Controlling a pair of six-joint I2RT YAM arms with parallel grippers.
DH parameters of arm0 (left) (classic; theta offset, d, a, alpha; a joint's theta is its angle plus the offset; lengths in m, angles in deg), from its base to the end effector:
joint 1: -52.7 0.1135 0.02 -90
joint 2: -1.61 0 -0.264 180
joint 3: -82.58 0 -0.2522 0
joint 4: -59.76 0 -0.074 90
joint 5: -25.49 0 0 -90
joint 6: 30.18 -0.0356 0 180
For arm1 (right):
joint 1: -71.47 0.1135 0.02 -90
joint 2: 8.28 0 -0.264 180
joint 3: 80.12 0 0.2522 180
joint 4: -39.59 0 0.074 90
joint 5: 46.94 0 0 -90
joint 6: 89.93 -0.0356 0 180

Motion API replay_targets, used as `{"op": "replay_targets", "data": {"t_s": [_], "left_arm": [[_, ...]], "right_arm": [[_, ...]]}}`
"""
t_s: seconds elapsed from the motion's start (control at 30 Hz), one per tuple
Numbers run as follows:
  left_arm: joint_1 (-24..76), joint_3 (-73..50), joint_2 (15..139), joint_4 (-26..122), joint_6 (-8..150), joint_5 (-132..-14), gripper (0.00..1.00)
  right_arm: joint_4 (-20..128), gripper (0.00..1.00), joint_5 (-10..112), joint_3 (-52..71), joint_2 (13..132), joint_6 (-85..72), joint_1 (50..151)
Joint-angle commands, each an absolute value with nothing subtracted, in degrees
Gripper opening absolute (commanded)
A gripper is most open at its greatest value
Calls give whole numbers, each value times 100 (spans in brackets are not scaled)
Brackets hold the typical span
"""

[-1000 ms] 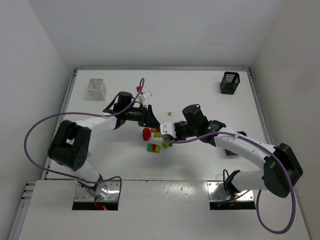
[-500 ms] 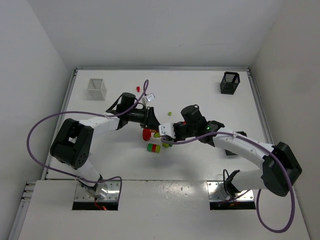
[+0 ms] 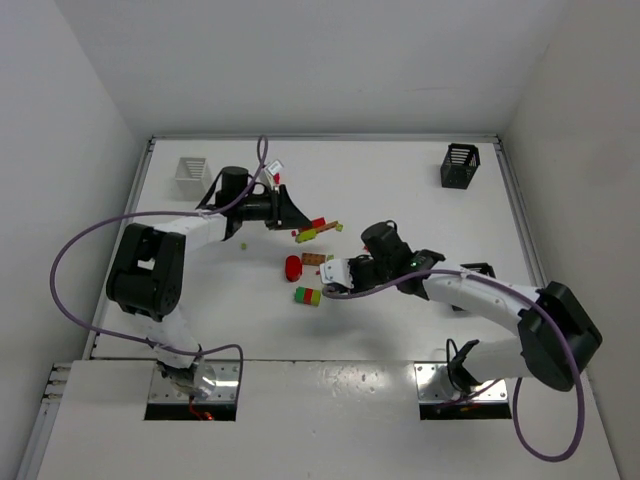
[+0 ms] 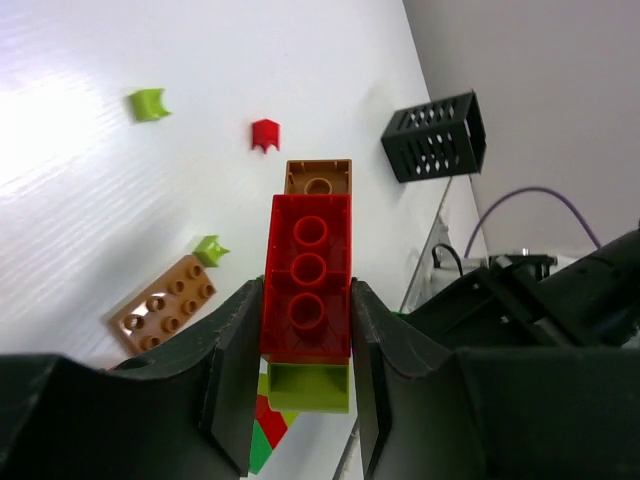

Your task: Sort the legos into containers by color

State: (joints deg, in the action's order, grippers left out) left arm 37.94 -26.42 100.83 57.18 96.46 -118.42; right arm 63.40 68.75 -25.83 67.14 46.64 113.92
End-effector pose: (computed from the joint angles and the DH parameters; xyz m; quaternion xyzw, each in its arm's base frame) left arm 0.3467 -0.1211 0.2062 0.0727 0.8034 -0.5461 0.2258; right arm 0.1843 0.1895 0.2032 -0.6921 0.5825 0.1918 0.3807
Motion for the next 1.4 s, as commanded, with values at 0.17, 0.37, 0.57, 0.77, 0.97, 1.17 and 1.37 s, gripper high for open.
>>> {"op": "replay_targets", "data": {"t_s": [0.17,0.37,0.57,0.77,0.97,1.17,1.37], "left_arm": [[3838,-2617,10128,6094,9735,-11848,0],[3838,-2960,9944,6357,9804,-11962,0],[3838,-3259,9733,6980,10164,-12279,0],[3943,-3567,9373,7578,10490,-12595,0],[3996,-3550,9311,7301,10159,-12991,0],[4260,-3382,9249,6614,9437,-13623,0],[4260,-3277,9302,5780,8629,-14072,0]], "right_arm": [[6020,4,6530,-1636,7881,3234,11225],[6100,44,7038,-1090,8251,1925,11040],[5652,46,7680,-967,8251,281,10838],[5266,47,8216,-1099,8199,-1071,10530],[5089,48,9076,-976,8742,-1977,10004],[4370,50,9868,-1265,8603,-2303,9530],[3702,55,10817,-1003,9084,-3041,9344]]}}
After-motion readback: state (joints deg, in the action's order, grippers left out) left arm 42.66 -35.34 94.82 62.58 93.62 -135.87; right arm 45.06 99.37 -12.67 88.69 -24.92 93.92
